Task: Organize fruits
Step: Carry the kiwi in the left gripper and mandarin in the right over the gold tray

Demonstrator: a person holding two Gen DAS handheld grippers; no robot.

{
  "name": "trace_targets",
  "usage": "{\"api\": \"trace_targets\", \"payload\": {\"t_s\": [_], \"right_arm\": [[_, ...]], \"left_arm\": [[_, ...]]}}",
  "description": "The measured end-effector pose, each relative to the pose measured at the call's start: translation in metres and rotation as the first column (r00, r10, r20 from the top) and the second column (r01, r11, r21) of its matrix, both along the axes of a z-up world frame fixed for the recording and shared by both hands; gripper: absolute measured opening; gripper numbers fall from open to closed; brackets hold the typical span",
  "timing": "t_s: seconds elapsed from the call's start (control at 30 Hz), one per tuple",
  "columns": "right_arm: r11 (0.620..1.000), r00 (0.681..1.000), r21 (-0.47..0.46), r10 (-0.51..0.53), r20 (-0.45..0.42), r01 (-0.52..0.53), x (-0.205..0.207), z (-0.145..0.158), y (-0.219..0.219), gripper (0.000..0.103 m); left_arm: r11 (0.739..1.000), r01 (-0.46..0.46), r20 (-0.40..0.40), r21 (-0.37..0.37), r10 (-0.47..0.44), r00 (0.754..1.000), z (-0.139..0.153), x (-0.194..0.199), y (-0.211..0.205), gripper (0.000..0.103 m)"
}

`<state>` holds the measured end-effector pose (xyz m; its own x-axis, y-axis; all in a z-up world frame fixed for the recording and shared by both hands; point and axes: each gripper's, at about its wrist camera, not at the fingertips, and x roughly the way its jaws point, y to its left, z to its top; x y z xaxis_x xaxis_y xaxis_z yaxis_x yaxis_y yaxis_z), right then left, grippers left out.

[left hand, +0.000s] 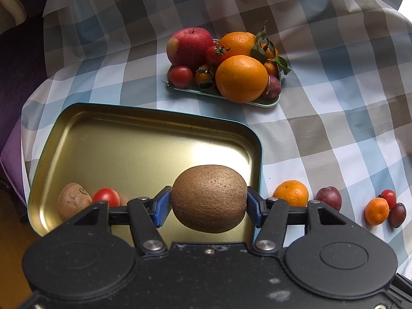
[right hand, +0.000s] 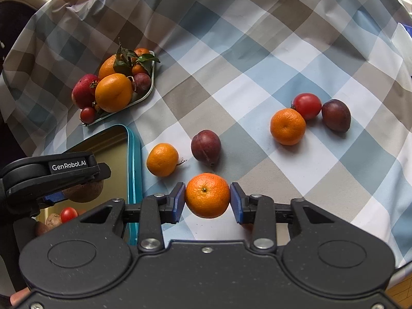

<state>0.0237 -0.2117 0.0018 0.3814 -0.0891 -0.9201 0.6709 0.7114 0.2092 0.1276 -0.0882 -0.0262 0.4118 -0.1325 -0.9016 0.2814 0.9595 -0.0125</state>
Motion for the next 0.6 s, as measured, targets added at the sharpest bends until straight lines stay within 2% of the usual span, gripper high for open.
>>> {"api": "trace_targets", "payload": {"t_s": [0.3, 0.6], "right_arm": [[0.995, 0.995, 0.019, 0.097, 0.015, -0.097, 0.027, 0.000, 0.034, 0.047], [0.978, 0.977, 0.016, 0.208, 0.039, -0.208, 0.044, 0.002, 0.072, 0.047]], "left_arm": [[0.999, -0.050, -0.009, 0.019, 0.050, 0.999, -0.009, 0.019, 0.032, 0.060], [0.997, -0.077, -0.034, 0.015, 0.078, 0.996, -0.018, 0.033, 0.051, 0.060]]}}
